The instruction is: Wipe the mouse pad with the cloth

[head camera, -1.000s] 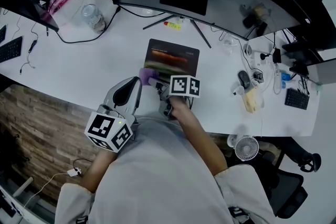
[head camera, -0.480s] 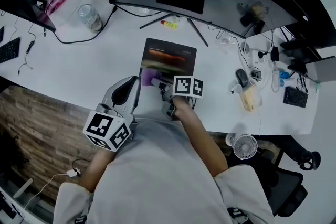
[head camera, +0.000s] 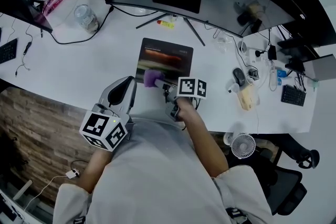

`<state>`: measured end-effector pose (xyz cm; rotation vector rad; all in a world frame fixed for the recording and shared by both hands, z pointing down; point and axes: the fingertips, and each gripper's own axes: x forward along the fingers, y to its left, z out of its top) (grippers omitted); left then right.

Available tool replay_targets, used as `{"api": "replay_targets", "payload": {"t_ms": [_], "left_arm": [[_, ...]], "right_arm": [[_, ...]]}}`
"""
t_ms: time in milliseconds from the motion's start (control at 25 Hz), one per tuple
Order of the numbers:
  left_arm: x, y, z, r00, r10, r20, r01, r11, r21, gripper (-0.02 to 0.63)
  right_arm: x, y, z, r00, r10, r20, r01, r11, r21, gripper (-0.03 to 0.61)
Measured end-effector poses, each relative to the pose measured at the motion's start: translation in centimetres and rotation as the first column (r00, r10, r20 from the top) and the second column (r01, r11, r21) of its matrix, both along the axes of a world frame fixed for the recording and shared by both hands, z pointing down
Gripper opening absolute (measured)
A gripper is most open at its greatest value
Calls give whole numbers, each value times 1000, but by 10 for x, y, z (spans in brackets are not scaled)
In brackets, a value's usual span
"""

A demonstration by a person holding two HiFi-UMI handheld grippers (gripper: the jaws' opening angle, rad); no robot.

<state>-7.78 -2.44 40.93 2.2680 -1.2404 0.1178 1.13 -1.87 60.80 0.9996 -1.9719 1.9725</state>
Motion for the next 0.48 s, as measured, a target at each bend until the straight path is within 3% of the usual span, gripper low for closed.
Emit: {"api": "replay_targets", "payload": {"t_ms": [480], "left_arm": [[3,-3,-4,1000,-1,-1,1,1000,10,0]], "right_arm": [[29,6,1,998,53,-27,-54,999,-6,114]]}}
